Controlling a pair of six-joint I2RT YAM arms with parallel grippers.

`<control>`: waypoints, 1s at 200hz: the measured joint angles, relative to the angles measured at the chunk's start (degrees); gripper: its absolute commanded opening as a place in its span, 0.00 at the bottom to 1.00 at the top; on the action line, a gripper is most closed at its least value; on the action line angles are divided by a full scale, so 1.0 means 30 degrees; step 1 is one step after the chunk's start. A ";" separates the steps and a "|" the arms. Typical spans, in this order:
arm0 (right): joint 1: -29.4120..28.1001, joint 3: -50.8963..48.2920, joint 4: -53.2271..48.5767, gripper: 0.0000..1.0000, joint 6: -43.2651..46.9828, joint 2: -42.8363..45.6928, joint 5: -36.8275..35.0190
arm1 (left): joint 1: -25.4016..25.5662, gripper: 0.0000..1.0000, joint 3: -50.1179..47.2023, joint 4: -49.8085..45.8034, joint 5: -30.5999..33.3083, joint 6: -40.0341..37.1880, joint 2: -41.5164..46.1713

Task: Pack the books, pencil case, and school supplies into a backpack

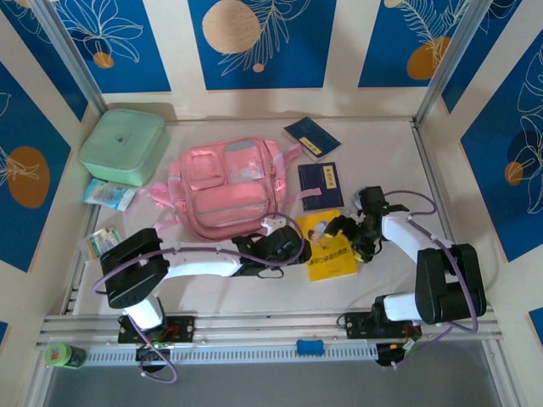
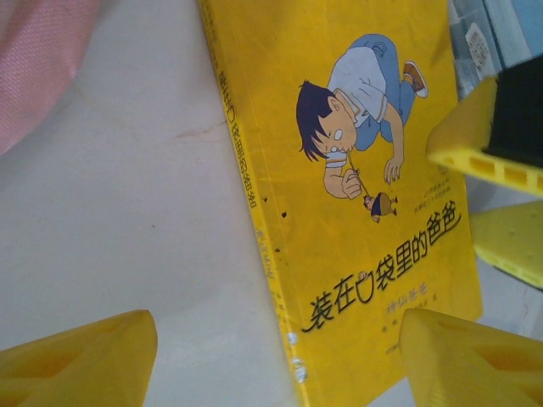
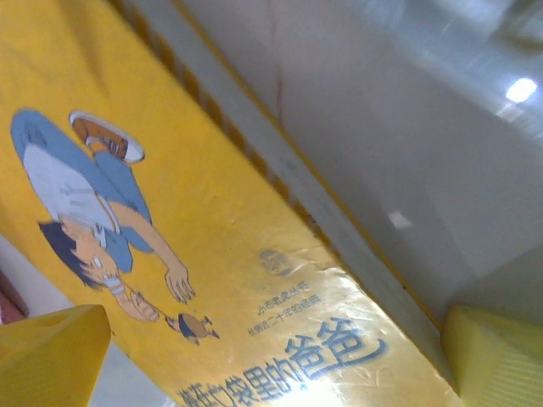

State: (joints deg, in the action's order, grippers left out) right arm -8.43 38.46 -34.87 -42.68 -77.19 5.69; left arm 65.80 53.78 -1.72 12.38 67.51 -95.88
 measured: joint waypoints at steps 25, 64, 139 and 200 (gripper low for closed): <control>-0.2470 -0.0503 0.0022 1.00 -0.1129 0.1428 0.0379 | -0.0627 0.69 -0.0568 0.0168 -0.0095 0.0029 -0.0007; -0.2703 -0.0743 0.0153 0.83 -0.1763 0.2441 0.1399 | -0.1188 0.59 -0.0969 0.0947 -0.0838 -0.0291 -0.0590; -0.0357 -0.1217 0.1501 0.68 0.0284 0.0714 0.3126 | -0.1355 0.51 -0.0160 -0.0189 -0.1122 -0.1523 -0.1763; -0.1698 -0.1239 0.2404 0.66 0.0386 -0.0313 0.3767 | -0.1486 0.44 0.0058 -0.0532 -0.1333 -0.1821 -0.1996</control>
State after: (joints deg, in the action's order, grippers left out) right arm -13.52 34.74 -27.66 -41.52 -78.13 16.99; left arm 61.34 53.95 -3.31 8.38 62.04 -101.86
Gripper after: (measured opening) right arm 0.667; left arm 0.447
